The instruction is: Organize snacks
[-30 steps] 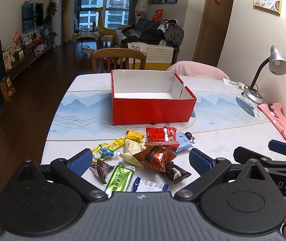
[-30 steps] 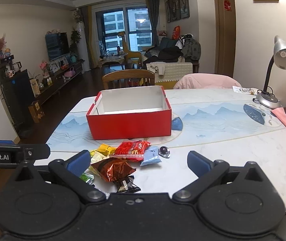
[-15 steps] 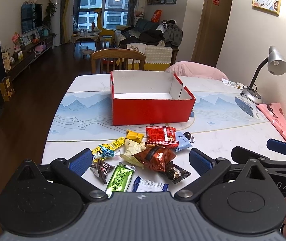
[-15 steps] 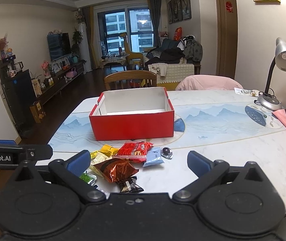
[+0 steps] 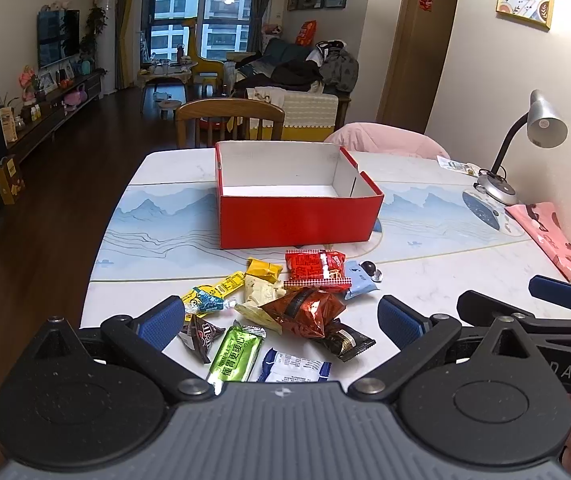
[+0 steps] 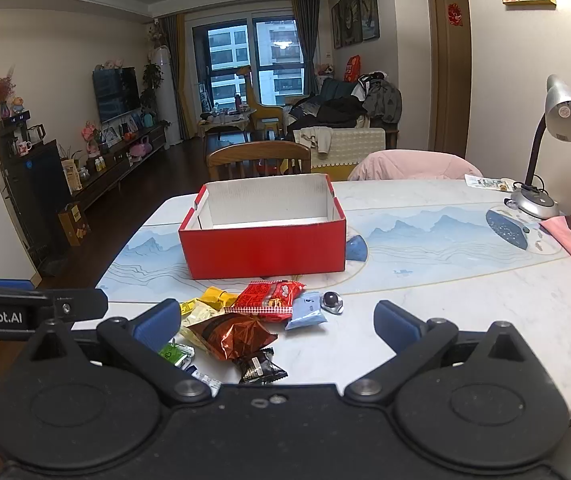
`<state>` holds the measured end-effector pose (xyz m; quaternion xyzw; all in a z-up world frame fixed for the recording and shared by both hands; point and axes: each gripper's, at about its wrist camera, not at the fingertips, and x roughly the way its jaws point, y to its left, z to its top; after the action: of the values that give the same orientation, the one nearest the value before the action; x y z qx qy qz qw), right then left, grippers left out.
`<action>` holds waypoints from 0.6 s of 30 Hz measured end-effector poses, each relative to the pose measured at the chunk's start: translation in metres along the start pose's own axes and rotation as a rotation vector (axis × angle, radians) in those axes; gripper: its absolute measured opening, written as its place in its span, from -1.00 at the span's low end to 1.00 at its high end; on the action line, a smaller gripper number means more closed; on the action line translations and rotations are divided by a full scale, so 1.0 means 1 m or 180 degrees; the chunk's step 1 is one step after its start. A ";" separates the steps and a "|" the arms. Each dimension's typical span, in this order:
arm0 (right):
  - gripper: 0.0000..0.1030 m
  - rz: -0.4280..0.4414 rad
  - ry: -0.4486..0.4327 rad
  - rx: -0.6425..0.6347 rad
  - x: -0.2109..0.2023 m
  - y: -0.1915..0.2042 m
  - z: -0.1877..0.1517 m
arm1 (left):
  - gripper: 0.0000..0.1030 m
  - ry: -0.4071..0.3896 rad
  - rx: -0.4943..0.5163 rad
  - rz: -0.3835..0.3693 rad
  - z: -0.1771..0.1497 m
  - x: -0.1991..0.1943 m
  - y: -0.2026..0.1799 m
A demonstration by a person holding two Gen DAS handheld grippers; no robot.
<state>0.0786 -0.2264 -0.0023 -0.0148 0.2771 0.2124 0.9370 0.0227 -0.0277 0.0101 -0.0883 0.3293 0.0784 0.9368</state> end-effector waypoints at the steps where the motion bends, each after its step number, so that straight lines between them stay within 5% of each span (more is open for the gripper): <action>1: 0.99 0.0000 -0.0001 0.0000 0.000 0.000 0.000 | 1.00 -0.0002 0.0002 -0.0002 0.000 0.000 0.000; 18: 1.00 0.0006 -0.0006 0.0007 0.000 0.000 -0.001 | 1.00 -0.0001 0.0004 0.0000 0.000 -0.001 -0.001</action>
<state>0.0782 -0.2265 -0.0026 -0.0133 0.2764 0.2129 0.9371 0.0217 -0.0286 0.0108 -0.0876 0.3292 0.0782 0.9369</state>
